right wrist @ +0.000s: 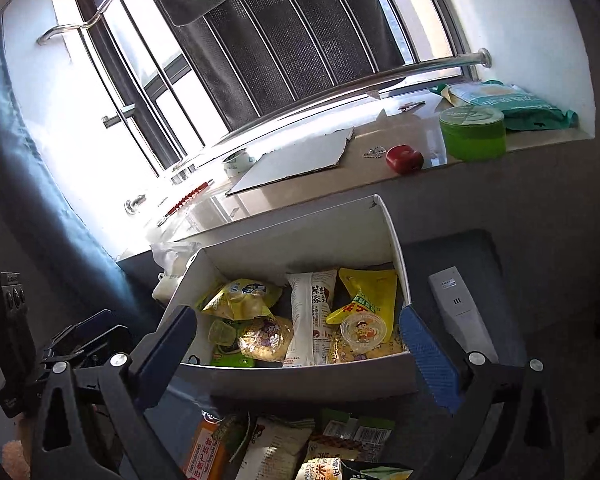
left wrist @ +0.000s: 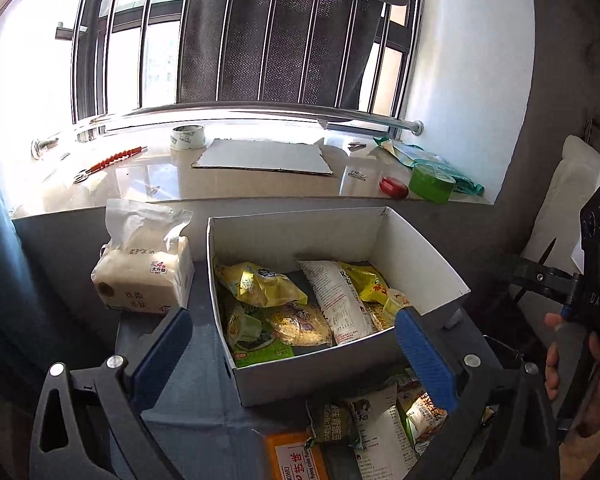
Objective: Organize snacks
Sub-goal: 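Withdraw both tools from the box back toward the snacks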
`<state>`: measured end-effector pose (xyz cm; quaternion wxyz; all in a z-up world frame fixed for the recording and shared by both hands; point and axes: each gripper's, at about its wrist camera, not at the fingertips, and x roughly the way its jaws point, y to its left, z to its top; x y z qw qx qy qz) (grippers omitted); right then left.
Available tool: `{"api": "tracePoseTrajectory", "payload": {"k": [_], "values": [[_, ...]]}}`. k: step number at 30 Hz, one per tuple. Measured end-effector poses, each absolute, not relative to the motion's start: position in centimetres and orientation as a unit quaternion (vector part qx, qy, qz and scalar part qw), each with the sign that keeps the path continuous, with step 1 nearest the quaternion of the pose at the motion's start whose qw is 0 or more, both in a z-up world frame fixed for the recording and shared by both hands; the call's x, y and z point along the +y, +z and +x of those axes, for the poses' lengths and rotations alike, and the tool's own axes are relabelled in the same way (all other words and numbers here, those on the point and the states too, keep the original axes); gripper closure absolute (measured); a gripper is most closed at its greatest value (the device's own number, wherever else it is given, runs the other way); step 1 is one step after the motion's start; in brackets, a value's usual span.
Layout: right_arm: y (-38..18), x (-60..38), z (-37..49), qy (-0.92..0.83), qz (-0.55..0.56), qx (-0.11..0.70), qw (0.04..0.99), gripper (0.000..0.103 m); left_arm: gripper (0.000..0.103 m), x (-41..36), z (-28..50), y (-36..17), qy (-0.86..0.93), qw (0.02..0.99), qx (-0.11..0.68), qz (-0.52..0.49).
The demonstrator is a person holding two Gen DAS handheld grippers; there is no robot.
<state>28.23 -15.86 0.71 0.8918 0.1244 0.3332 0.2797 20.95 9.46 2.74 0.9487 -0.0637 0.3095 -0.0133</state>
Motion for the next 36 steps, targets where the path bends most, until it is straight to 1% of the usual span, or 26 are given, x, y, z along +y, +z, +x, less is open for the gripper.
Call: {"api": "tracePoseTrajectory", "payload": {"k": [5,10,16,20,25,29,36], "values": [[0.4,-16.7,23.7,0.306,0.104,0.326,0.888,0.000,0.000,8.0,15.3,2.6,-0.017,0.955,0.291,-0.049],[-1.4,-17.7,18.9,0.316,0.080,0.324,0.888,0.000,0.000,6.6,10.9,0.2,-0.021,0.953,0.296,-0.052],[-5.1,-19.7,14.5,0.289,0.072,0.337,0.893,0.000,0.000,4.8,7.1,-4.0,-0.034,0.943,0.322,-0.077],[-8.1,-20.9,12.7,0.274,0.080,0.366,0.886,0.000,0.000,3.6,5.6,-5.9,-0.037,0.937,0.337,-0.082],[-10.8,-22.5,12.4,0.244,0.098,0.392,0.882,0.000,0.000,3.2,4.6,-6.6,-0.042,0.936,0.340,-0.088],[-11.0,-23.1,13.1,0.241,0.114,0.395,0.879,0.000,0.000,3.4,4.3,-6.5,-0.046,0.936,0.337,-0.094],[-11.7,-22.7,17.8,0.247,0.149,0.421,0.860,0.000,0.000,4.2,4.3,-6.7,-0.041,0.934,0.341,-0.101]]}}
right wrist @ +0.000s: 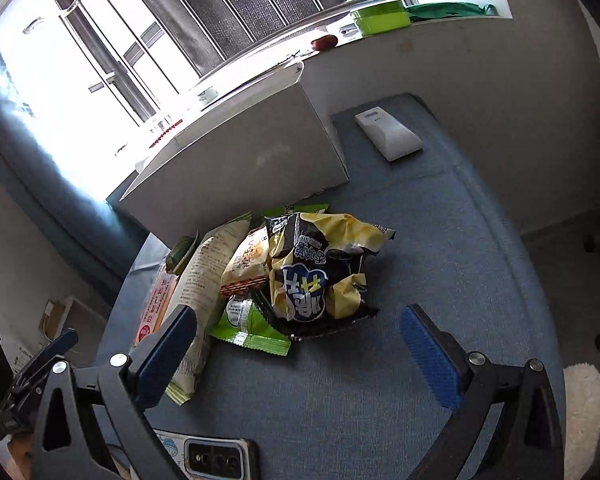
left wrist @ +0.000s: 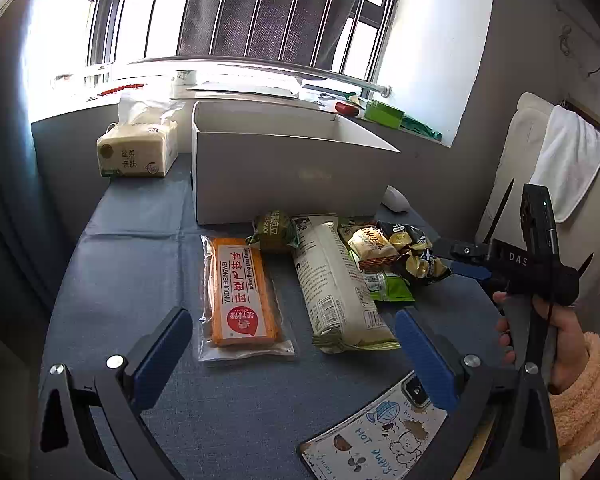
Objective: Organize snacks
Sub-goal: 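Withdraw both tools from the box back toward the snacks, then grasp the black-and-yellow chip bag with the right tool while the left tool grasps the orange flying-cake bag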
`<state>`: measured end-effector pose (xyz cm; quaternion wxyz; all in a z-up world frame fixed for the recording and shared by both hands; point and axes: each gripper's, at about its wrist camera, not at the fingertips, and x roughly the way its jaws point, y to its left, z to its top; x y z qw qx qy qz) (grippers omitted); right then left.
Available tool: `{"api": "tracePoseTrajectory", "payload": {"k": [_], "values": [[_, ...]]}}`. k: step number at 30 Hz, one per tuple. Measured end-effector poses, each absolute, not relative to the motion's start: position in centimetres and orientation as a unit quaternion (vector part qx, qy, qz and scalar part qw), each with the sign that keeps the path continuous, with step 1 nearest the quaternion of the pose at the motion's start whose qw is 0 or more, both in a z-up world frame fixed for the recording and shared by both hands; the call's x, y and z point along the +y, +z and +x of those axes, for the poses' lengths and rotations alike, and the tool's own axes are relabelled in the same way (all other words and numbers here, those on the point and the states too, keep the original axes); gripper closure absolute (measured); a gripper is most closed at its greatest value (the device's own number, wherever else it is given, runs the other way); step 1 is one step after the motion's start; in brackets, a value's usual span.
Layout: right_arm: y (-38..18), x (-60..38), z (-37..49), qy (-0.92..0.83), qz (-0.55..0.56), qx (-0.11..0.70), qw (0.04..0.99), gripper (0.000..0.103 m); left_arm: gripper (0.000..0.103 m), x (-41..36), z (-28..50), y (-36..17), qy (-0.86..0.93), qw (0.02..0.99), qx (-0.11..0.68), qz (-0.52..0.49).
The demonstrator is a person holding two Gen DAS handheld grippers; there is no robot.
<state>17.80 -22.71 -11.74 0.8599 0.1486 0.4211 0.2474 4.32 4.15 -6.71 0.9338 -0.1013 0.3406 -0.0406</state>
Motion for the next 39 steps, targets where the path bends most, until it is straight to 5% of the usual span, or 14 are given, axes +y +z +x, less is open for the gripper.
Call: {"api": "tracePoseTrajectory", "payload": {"k": [12,15,18,39], "values": [[-14.1,-21.3,23.9,0.253,0.182,0.471,0.825,0.003,0.000,5.5,5.6,-8.1,-0.026,0.926,0.360,-0.111],[-14.4,-21.6,23.8,0.254,0.183,0.466,0.828,0.046,0.000,5.4,6.4,-8.6,-0.022,0.923,0.372,-0.101],[-14.0,-22.3,23.1,0.266,0.194,0.459,0.826,0.053,0.000,5.6,7.0,-9.1,-0.022,0.920,0.378,-0.099],[-7.4,-22.7,13.8,0.312,0.156,0.373,0.860,0.054,0.001,5.4,15.3,-14.8,0.047,0.878,0.476,-0.032]]}}
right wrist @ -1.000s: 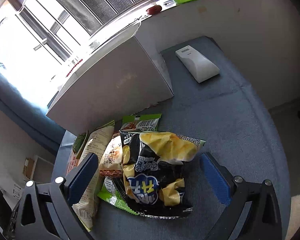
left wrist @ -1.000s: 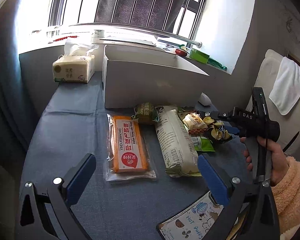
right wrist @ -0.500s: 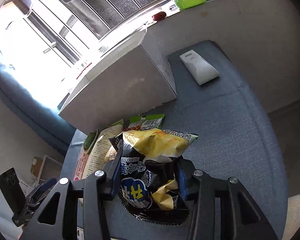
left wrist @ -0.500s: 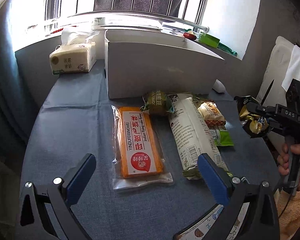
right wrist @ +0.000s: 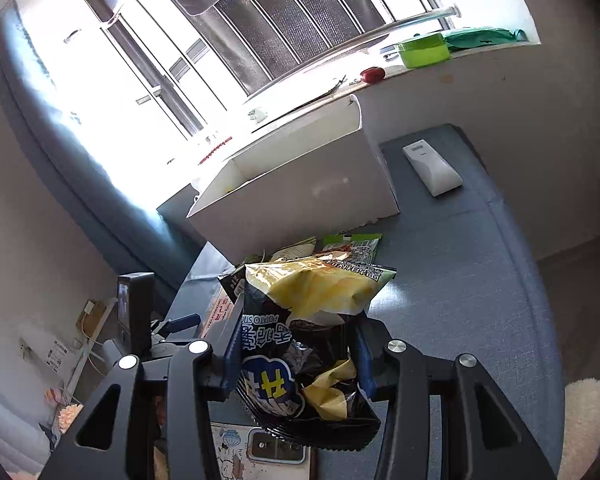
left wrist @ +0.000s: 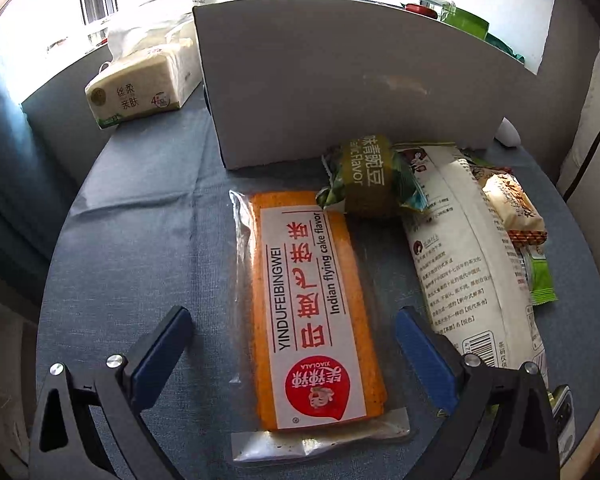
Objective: Organize snacks
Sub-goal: 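Grasp the black-and-yellow chip bag with the right tool while the left tool grasps the orange flying-cake bag, then carry both bags into the white box and open both tools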
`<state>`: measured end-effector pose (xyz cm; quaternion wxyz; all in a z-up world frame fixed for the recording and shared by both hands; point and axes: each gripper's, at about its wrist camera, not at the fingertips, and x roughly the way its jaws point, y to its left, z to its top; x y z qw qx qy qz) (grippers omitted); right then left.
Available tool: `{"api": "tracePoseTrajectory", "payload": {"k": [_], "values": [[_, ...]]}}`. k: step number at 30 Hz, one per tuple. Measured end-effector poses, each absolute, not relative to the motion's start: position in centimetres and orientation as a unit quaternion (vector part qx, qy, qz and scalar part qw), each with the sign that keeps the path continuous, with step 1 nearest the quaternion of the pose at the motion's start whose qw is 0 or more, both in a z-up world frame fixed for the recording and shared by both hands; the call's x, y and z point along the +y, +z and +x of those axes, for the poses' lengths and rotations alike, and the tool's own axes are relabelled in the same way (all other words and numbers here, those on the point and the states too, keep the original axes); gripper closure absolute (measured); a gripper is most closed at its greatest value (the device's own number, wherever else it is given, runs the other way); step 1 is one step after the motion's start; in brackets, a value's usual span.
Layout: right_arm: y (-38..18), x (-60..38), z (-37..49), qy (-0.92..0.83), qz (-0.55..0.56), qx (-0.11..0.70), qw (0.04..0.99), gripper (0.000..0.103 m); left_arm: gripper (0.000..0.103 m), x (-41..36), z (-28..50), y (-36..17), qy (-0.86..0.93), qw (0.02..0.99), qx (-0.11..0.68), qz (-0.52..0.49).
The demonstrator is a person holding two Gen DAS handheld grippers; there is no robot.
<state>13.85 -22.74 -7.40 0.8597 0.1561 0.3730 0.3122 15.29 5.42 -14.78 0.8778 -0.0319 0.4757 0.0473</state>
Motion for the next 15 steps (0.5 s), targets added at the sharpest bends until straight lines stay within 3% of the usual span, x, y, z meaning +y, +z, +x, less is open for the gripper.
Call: {"api": "tracePoseTrajectory", "payload": {"k": [2,4,6,15], "values": [[-7.3,-22.7,13.4,0.311,0.150,0.372,0.862,0.053,0.007,5.5,15.0,-14.7,0.036,0.883,0.468,-0.025],[-7.4,-22.5,13.2,0.313,0.150,0.373,0.860,0.053,0.040,5.6,14.5,-14.2,0.026,0.888,0.458,-0.016],[-7.4,-22.4,13.1,0.317,0.155,0.375,0.858,0.053,0.045,5.8,14.1,-13.9,0.013,0.890,0.455,-0.010],[-7.1,-21.0,12.5,0.325,0.140,0.370,0.859,0.053,0.046,9.0,9.3,-10.6,0.006,0.915,0.396,-0.079]]}}
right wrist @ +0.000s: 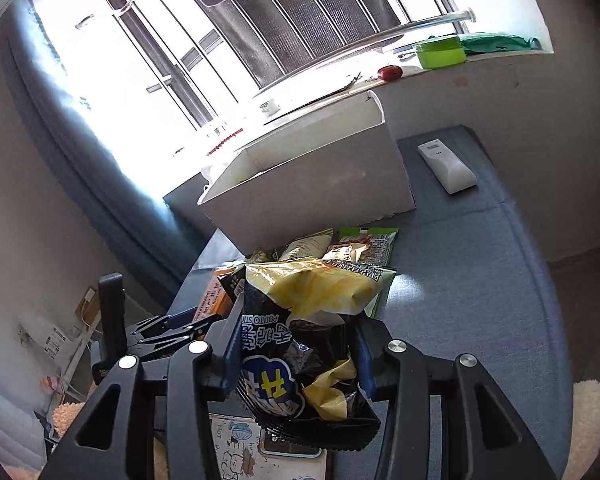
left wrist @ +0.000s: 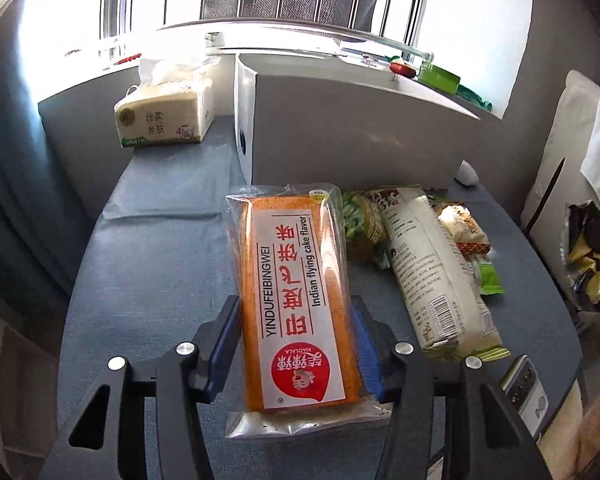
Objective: Organize snacks
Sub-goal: 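Carry both bags into the white box and open both tools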
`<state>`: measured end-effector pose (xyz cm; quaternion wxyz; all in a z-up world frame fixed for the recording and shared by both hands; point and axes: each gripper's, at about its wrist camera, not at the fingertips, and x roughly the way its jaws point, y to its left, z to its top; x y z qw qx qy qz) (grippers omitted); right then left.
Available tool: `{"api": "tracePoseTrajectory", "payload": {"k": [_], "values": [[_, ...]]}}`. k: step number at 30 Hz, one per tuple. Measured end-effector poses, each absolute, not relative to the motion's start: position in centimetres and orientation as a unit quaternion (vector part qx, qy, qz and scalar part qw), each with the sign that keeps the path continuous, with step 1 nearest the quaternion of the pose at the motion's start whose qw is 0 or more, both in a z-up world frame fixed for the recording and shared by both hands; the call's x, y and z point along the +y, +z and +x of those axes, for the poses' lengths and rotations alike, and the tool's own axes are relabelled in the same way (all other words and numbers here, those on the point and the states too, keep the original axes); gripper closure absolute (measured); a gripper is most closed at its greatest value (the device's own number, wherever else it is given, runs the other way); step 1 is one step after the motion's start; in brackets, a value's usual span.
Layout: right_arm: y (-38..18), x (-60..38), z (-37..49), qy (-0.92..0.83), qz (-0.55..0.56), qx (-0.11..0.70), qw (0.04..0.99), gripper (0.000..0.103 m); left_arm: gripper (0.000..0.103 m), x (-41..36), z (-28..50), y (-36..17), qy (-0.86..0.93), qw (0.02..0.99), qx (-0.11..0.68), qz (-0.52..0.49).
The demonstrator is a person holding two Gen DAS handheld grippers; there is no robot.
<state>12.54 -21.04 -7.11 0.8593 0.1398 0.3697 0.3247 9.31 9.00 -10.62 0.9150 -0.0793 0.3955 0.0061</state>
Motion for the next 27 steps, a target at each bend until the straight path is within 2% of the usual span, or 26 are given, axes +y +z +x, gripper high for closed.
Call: {"api": "tracePoseTrajectory", "payload": {"k": [6,13,18,24,26,27], "values": [[-5.9,-19.3,13.8,0.333,0.130,0.360,0.862,0.053,0.046,9.3,9.4,-5.7,-0.028,0.935,0.342,-0.093],[-1.0,-17.0,17.3,0.348,0.131,0.306,0.876,0.053,0.046,9.5,14.2,-0.2,-0.044,0.948,0.302,-0.086],[0.4,-16.1,23.8,0.316,0.198,0.308,0.875,0.053,0.046,9.1,20.7,2.0,-0.053,0.946,0.313,-0.068],[0.1,-14.9,31.6,0.266,0.209,0.331,0.881,0.053,0.046,8.7,28.1,2.4,-0.030,0.941,0.334,-0.050],[0.0,-15.0,33.5,0.253,0.209,0.334,0.884,0.053,0.042,8.7,29.7,2.2,-0.026,0.943,0.328,-0.043],[-0.1,-15.0,34.4,0.249,0.211,0.334,0.884,0.050,0.028,8.9,30.6,1.9,-0.024,0.941,0.334,-0.048]]}}
